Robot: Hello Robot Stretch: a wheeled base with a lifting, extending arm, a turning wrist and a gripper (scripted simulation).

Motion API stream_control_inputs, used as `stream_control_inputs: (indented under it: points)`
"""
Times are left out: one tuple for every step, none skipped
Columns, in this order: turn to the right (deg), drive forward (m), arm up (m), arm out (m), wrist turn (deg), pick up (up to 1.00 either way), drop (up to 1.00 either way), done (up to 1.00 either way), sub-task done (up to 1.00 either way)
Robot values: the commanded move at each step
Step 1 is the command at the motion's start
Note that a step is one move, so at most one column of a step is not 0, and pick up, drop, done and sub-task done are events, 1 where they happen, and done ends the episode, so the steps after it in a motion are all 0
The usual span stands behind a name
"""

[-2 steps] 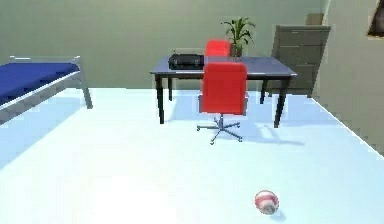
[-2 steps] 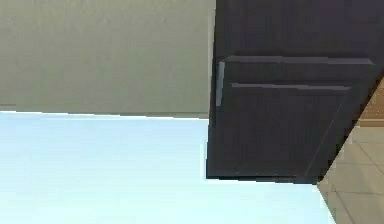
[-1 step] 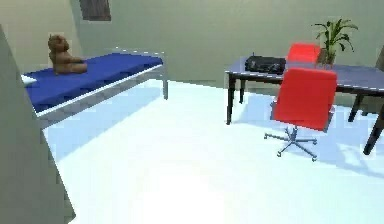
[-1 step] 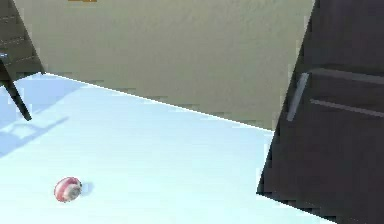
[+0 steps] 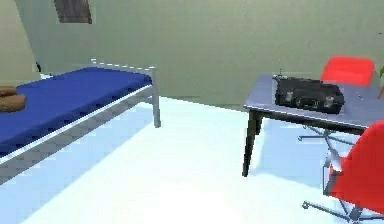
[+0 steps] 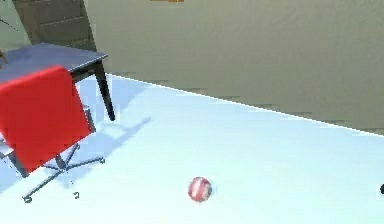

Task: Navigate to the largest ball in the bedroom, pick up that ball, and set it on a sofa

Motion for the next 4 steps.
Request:
stream_control_inputs:
  points:
    - [0.0, 1.0, 0.0, 0.0, 0.0, 0.0, 0.0, 0.0, 0.0]
    - [0.0, 1.0, 0.0, 0.0, 0.0, 0.0, 0.0, 0.0, 0.0]
    - [0.0, 0.65, 0.0, 0.0, 0.0, 0.0, 0.0, 0.0, 0.0]
    - [-45.0, 0.0, 0.0, 0.0, 0.0, 0.0, 0.0, 0.0, 0.0]
